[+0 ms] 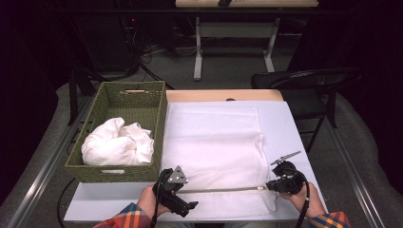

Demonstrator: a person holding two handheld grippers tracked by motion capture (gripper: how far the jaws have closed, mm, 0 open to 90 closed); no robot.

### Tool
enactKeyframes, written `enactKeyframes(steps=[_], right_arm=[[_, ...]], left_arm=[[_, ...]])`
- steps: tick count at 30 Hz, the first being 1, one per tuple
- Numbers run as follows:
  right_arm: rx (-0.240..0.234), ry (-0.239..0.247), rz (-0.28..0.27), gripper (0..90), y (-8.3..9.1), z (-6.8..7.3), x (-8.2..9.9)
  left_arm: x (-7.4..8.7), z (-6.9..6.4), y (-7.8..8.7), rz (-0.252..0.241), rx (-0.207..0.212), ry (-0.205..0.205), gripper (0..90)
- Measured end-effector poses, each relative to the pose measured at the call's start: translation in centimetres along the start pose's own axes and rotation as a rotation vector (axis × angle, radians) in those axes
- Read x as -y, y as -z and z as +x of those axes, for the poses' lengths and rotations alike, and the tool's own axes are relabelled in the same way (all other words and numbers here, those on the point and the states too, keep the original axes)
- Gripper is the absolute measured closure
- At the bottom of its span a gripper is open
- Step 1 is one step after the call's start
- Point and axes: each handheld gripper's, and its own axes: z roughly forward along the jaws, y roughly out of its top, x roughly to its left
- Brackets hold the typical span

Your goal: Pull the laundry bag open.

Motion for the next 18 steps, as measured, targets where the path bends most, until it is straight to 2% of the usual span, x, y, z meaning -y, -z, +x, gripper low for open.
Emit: enactKeyframes(steps=[2,11,18], right_arm=[[0.008,0.031,-0.019,86.0,0.4,0.1,0.0],[0.010,0.067,-0.055,86.0,1.2,0.3,0.1],[0.009,0.091,-0.065,86.0,1.3,0.5,0.1]], left_arm=[[-0.3,-0.2,-0.2,-0.007,0.012,-0.008,0.0],[-1.7,-1.0,-1.2,-0.043,0.022,-0.046,0.0],[-3.0,-1.7,-2.7,-0.028,0.055,-0.072,0.0]])
